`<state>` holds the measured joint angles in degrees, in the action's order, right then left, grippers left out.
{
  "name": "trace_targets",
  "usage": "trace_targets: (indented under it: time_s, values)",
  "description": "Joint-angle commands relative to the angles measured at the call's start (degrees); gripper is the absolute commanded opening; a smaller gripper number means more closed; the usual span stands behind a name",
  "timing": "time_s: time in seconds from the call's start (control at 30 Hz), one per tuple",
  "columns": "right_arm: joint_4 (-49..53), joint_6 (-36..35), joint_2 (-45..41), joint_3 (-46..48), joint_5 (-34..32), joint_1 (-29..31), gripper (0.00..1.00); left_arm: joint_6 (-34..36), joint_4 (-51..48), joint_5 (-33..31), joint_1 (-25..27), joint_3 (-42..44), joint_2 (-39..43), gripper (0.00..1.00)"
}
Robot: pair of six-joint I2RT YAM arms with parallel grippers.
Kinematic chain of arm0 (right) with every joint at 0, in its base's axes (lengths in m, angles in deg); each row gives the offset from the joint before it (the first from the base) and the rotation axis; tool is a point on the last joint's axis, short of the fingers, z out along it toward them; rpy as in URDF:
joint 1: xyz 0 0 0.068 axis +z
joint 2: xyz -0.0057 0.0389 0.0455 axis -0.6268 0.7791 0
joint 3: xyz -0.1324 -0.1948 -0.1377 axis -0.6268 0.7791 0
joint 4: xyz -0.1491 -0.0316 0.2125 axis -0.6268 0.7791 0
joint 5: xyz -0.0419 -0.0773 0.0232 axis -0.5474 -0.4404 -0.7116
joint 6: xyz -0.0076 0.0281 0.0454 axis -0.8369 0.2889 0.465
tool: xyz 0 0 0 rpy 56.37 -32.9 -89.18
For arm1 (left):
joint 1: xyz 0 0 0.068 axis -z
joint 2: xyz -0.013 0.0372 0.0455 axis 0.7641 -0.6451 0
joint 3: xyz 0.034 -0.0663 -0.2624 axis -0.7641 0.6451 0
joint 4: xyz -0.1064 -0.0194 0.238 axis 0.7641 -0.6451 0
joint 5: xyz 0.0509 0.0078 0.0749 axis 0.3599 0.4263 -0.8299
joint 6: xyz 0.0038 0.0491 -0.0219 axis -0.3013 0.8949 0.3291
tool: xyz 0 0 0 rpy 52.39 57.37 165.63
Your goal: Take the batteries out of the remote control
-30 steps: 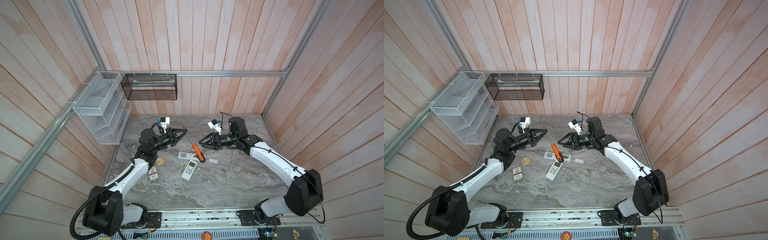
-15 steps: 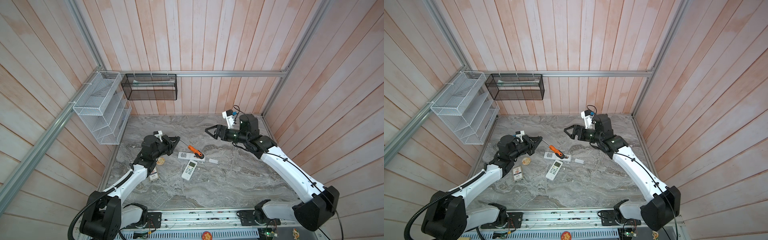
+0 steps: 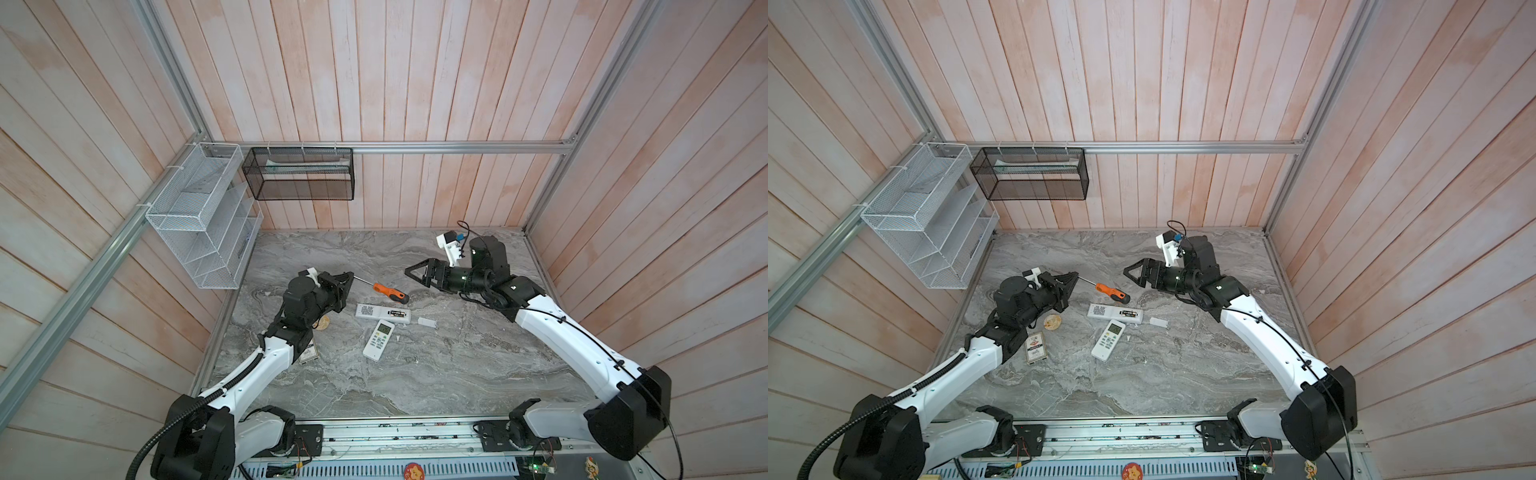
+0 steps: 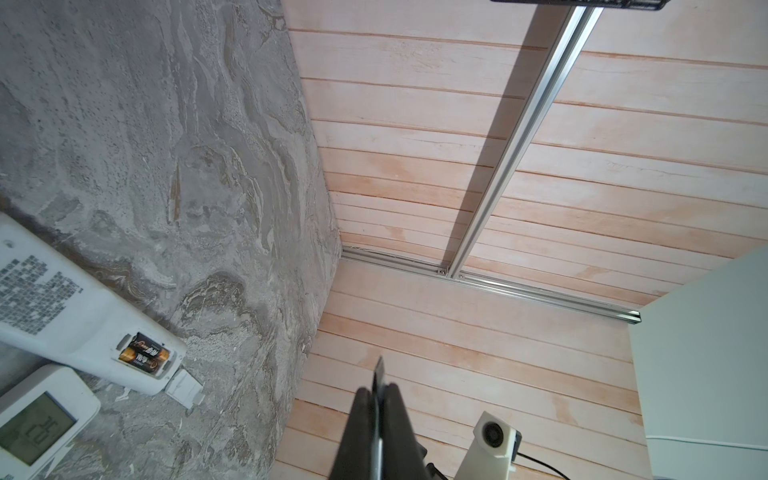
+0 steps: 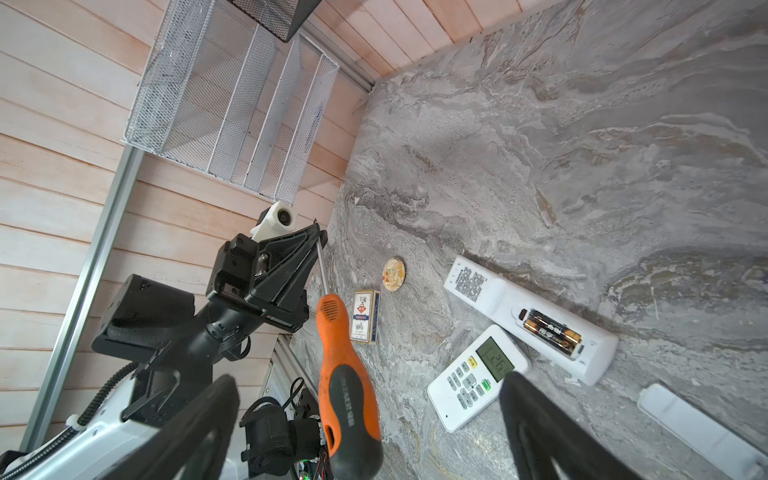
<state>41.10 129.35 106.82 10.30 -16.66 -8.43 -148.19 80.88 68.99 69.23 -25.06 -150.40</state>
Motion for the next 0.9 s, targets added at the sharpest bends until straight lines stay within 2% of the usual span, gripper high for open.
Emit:
trace_targets:
  time_s: [0.0, 0.3, 0.5, 0.73, 0.87]
  values:
    - [-0.12, -0.62, -1.28, 1.29, 1.45, 0.87, 0.98, -2.01, 1.14, -2.56, 0.51, 1.11, 1.0, 0.0]
    - [-5.21, -0.14, 2.15, 2.2, 5.8, 3.96, 0.98, -2.84, 1.06, -2.66, 0.9, 1.0, 0.65, 0.0]
    - [-7.78, -0.18, 5.75, 1.53, 5.93, 6.55, 0.96, -3.31, 1.09, -3.42, 1.5, 1.06, 0.91, 0.0]
    - [-5.63, -0.69, 8.89, -0.36, 1.3, 7.48, 0.85, -4.24, 1.48, -6.01, 2.78, 1.22, 1.2, 0.0]
    - [-8.22, 0.61, 9.51, 0.07, 1.69, 7.5, 0.77, -4.41, 0.9, -7.22, 3.19, 0.88, 1.28, 0.0]
